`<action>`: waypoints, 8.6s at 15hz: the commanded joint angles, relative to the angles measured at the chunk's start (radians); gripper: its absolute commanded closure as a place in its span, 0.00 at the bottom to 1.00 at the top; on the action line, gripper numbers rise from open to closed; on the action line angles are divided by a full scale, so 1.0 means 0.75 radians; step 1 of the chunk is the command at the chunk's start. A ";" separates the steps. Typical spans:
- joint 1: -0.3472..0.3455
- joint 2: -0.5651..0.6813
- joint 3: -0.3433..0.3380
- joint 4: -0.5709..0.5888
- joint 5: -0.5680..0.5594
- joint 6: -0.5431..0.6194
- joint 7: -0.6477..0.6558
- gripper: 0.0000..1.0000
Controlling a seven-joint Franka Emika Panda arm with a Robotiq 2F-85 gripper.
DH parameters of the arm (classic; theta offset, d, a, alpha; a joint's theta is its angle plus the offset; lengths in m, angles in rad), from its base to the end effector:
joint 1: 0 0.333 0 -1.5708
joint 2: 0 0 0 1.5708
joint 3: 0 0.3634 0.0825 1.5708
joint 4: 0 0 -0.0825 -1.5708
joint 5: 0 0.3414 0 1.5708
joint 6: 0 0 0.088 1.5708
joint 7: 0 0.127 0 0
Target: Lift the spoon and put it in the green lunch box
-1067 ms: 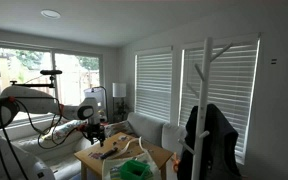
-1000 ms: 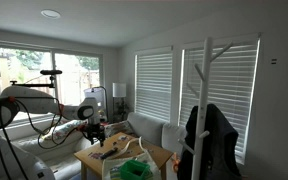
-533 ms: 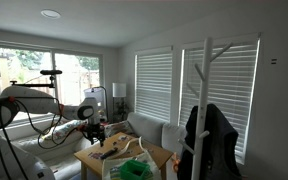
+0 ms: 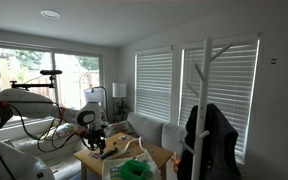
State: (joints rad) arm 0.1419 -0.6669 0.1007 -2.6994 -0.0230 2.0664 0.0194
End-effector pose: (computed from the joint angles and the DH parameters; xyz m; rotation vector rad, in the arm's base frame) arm 0.2669 0.0669 0.4666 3.0453 0.3261 0.0625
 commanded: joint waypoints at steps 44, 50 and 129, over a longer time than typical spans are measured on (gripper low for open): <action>-0.165 0.460 -0.368 0.416 0.133 0.039 -0.511 0.00; -0.197 0.662 -0.398 0.543 0.193 0.020 -0.615 0.18; -0.256 0.776 -0.222 0.572 0.007 0.156 -0.399 0.98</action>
State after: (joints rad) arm -0.0515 -0.0067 -0.0760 -2.2463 -0.0230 2.1703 -0.2799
